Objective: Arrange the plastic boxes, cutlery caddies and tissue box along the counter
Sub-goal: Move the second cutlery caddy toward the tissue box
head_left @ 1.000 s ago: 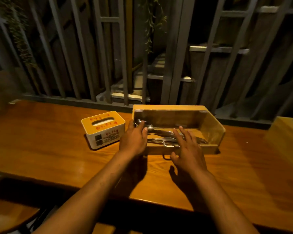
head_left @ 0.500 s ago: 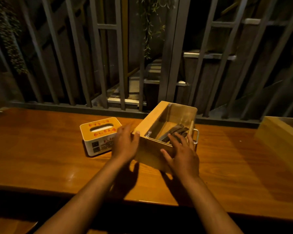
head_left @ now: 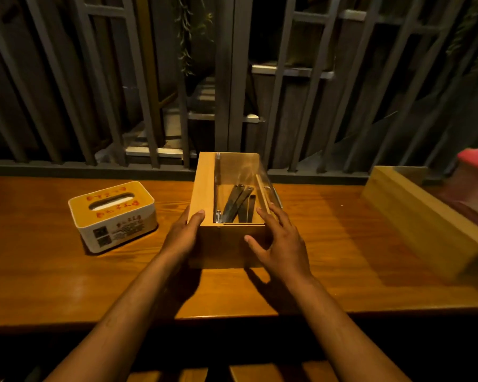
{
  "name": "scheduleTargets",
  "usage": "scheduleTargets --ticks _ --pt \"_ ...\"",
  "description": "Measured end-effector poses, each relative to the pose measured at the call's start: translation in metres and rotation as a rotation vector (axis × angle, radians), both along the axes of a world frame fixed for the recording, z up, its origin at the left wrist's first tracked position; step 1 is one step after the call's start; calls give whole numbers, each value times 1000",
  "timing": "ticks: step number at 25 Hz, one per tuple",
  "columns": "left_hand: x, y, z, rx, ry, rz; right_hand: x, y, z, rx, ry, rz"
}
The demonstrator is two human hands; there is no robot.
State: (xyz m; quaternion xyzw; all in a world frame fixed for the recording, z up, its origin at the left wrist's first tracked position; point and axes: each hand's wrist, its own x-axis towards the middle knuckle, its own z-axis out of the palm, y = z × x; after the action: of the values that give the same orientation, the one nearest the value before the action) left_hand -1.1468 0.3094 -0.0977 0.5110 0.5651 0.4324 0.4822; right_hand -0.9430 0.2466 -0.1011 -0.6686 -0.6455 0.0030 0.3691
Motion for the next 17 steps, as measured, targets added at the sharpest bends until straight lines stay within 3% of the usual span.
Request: scheduleTargets --ticks 7,17 --pt "46 -27 -6 48 11 43 42 -24 -7 55 1 -26" --pt "214 -82 -6 27 -12 31 199 -88 -9 88 -38 -108"
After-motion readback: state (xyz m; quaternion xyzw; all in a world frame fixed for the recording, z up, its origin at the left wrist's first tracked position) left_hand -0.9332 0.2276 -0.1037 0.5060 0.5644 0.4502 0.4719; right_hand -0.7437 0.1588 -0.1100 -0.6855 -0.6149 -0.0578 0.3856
